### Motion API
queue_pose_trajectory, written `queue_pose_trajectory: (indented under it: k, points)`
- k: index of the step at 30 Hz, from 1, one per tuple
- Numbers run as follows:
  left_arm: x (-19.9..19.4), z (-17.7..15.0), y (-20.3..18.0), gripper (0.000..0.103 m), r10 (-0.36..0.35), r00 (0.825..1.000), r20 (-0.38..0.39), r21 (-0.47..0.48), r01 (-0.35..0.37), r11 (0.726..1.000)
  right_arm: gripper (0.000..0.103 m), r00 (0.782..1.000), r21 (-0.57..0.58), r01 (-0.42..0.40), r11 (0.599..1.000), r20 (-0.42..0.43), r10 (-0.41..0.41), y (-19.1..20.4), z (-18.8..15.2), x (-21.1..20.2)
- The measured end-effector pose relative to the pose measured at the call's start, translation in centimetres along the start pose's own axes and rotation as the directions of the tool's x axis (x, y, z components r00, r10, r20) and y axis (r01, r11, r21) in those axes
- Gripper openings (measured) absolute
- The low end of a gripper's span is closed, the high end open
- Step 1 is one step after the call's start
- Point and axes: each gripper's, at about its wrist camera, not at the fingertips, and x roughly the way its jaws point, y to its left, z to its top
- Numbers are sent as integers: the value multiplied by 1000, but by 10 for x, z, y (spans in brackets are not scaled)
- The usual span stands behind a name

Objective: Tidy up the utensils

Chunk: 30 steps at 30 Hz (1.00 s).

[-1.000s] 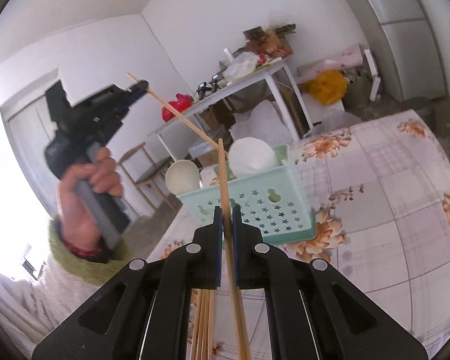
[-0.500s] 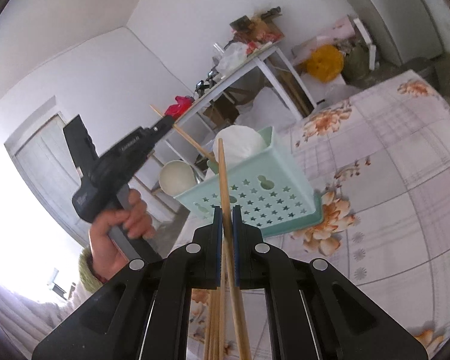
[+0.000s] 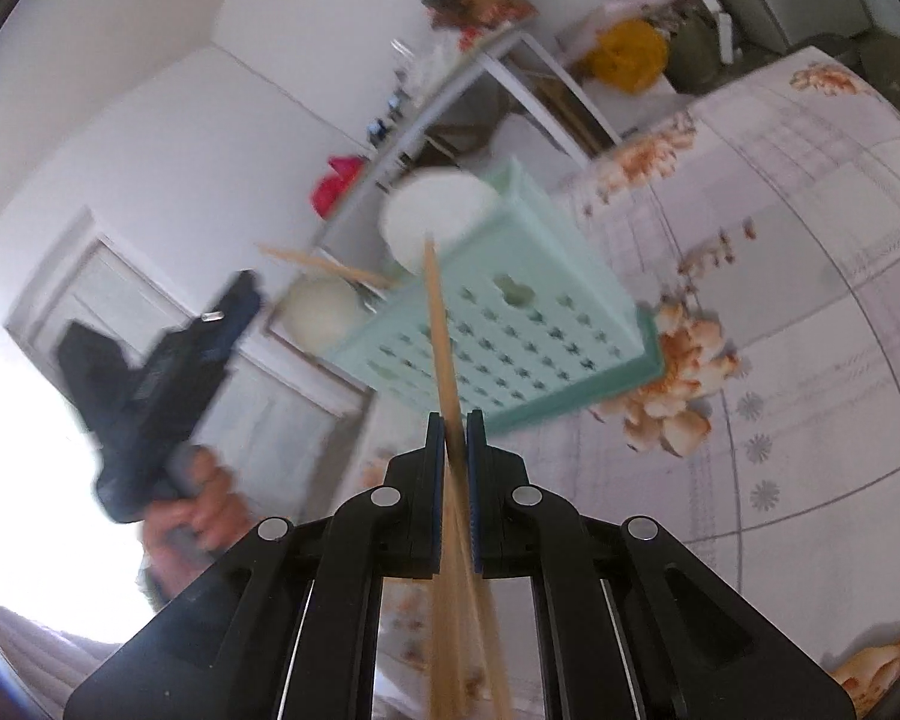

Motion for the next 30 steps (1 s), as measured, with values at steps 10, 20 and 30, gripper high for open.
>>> queue_pose_trajectory:
  k: [10,20,30]
  points:
    - [-37,-47,33,32,30,997,-74,-24,-32,999,0,987,-72,134,988,-84,-140,1,-10,24]
    - [-24,-112,64,32,62,966,-251,-102,-90,991,9,956,-68,281,957,-68,-285,-4,2,3]
    - [-12,-157,68,39,60,932,-357,-133,-114,984,24,852,-89,495,864,-146,-503,-25,6,56]
